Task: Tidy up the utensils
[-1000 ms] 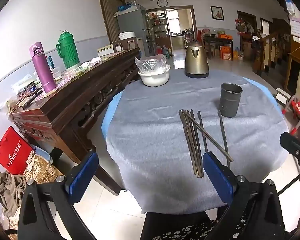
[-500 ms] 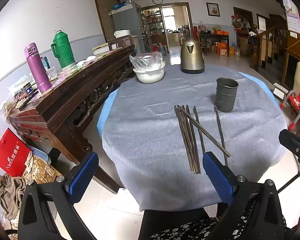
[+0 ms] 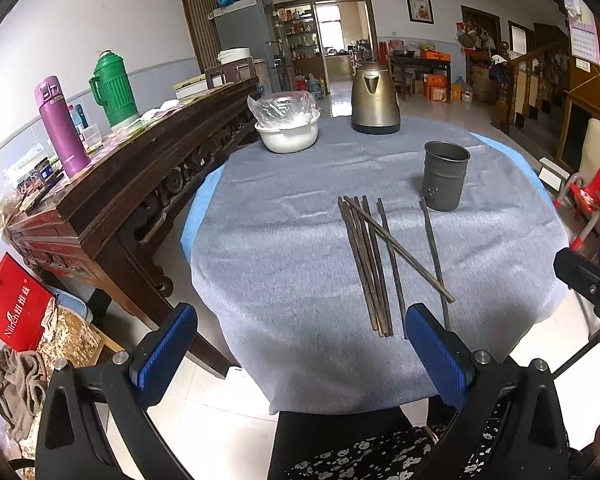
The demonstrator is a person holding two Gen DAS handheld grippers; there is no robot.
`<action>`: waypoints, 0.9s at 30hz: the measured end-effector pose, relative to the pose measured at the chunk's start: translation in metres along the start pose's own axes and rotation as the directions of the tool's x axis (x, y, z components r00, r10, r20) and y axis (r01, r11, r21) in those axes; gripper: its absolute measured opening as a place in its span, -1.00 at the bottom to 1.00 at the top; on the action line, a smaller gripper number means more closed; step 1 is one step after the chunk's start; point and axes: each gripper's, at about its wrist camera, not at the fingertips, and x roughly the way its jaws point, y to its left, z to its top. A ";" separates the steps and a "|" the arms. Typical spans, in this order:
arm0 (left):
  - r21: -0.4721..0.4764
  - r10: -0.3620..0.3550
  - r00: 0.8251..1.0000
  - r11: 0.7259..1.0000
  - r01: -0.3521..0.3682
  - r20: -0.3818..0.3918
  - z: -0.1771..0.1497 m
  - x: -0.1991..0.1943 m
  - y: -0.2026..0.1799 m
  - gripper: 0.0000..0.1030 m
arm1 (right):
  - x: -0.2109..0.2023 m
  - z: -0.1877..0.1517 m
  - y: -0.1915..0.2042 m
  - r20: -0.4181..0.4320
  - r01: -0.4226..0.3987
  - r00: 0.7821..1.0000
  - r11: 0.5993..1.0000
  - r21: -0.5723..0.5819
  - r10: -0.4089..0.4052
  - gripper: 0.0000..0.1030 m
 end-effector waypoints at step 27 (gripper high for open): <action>-0.008 -0.012 1.000 1.000 0.012 -0.015 -0.003 0.003 0.001 1.00 | 0.004 -0.004 0.003 -0.010 -0.015 1.000 1.000 -0.003 0.015 1.00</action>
